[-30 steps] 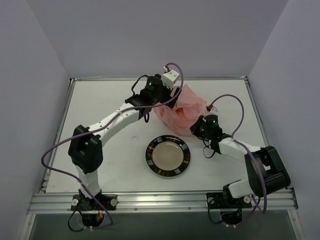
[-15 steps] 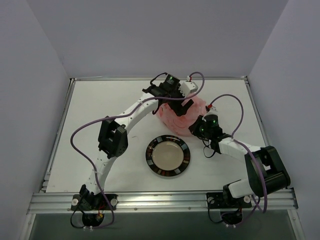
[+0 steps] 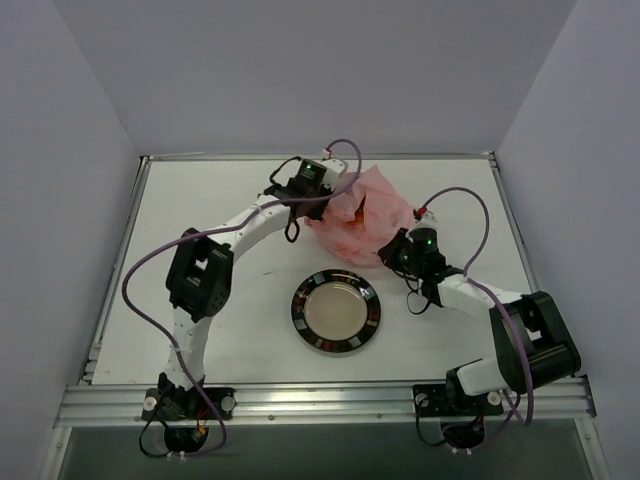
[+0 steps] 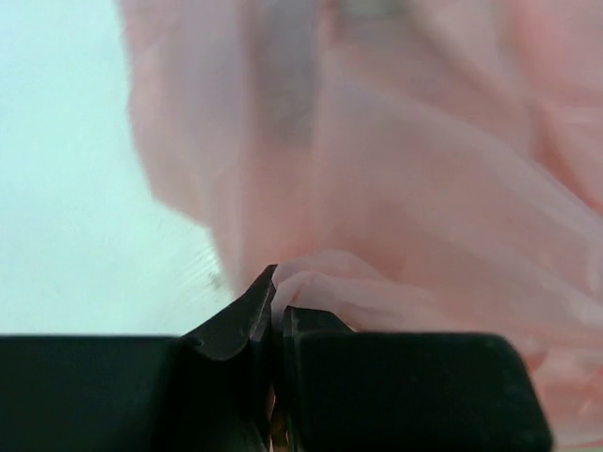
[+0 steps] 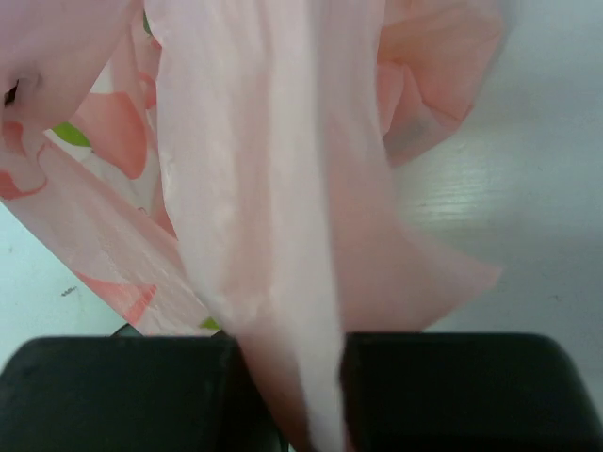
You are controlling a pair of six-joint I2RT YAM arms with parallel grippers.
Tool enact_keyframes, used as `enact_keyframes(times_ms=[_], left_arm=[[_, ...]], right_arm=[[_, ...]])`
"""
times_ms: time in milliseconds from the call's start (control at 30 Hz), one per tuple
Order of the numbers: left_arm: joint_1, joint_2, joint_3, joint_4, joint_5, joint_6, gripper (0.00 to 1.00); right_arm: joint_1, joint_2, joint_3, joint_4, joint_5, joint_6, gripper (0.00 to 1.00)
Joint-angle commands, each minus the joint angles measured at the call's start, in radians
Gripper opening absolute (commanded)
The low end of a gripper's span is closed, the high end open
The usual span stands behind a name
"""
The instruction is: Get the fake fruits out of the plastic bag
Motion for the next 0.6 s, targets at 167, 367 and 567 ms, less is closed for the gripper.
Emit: enact_keyframes(times_ms=[167, 367, 567], left_arm=[[0.197, -0.238, -0.416, 0.384, -0.214, -0.401, 0.02], [0.199, -0.292, -0.643, 0.645, -0.104, -0.607, 0.02], [0.18, -0.405, -0.838, 0.816, -0.03, -0.738, 0.02]], right_arm=[[0.002, 0.008, 0.011, -0.051, 0.085, 0.006, 0.0], [0.01, 0.018, 0.032, -0.092, 0.115, 0.003, 0.0], [0.011, -0.145, 0.071, -0.206, 0.202, -0.031, 0.35]])
